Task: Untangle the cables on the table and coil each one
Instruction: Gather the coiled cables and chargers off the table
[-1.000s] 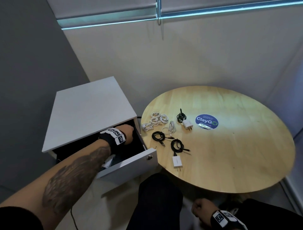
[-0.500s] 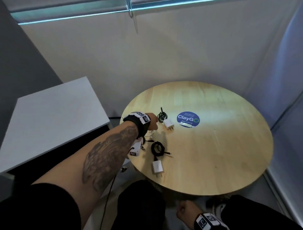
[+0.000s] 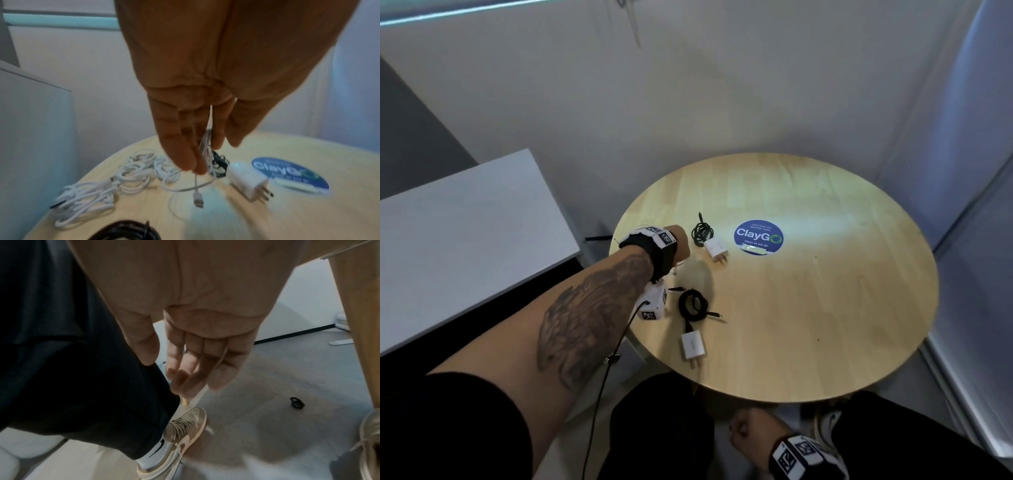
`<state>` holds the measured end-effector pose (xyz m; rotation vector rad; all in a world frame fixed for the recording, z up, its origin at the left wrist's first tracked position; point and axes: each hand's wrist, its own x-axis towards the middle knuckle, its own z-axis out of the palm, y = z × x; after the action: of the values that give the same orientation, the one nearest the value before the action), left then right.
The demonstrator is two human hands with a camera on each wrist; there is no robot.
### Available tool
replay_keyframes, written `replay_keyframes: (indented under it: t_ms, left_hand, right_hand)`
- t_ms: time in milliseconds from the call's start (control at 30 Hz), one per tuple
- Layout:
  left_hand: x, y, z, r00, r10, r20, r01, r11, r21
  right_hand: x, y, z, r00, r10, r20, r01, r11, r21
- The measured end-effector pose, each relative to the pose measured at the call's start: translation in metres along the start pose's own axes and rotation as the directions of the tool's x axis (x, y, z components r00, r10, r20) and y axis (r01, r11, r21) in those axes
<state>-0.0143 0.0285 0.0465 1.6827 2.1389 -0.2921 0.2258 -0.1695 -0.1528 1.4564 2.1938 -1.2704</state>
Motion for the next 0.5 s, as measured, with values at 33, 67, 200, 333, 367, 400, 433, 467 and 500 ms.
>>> replay_keyframes:
  t_ms: [33,67,200,333,367,400,433,467,500]
  left_hand:
    - [-0.006,-0.004,-0.008,0.998,0.002,-0.07,-0.008,0.996,-0.086]
    - [-0.02,-0.006,-0.018,0.992,0.004,-0.129,-0.03,0.98,-0.196]
    - [-0.07,-0.042,-0.046,0.94,-0.072,-0.333,-0.107,0.865,-0.49]
    - [-0.13,-0.096,-0.049,0.896,-0.064,-0.44,-0.202,0.823,-0.531]
    - [-0.144,-0.111,-0.048,0.883,-0.058,-0.467,-0.208,0.841,-0.499]
    - [-0.156,-0.127,-0.046,0.867,-0.047,-0.496,-0.209,0.869,-0.448]
    - [-0.167,-0.14,-0.045,0.866,-0.035,-0.499,-0.179,0.909,-0.376]
    - [-0.176,-0.153,-0.042,0.878,-0.008,-0.478,-0.145,0.949,-0.281]
    - [-0.183,-0.163,-0.038,0.902,0.019,-0.431,-0.106,0.978,-0.18]
  right_hand:
    - [-0.001,0.001,0.0,1.0,-0.003,0.01,0.002,1.0,0.003]
    - [-0.004,0.0,0.0,1.0,-0.021,0.004,0.021,1.0,0.006]
    - [-0.018,-0.006,-0.002,0.999,-0.042,-0.006,0.042,0.999,-0.007]
    - [-0.02,-0.006,0.005,0.999,-0.046,-0.002,0.046,0.998,-0.048]
    - [-0.02,-0.006,0.007,1.0,-0.025,-0.006,0.025,0.999,-0.041]
    - [-0.021,-0.006,0.008,1.0,-0.002,-0.011,0.001,0.999,-0.043]
    - [-0.02,-0.005,0.009,0.999,0.012,-0.035,-0.013,0.999,-0.042]
    - [-0.02,-0.003,0.011,0.998,0.03,-0.049,-0.033,0.998,-0.05]
    - [-0.02,-0.003,0.014,0.997,0.047,-0.056,-0.05,0.997,-0.052]
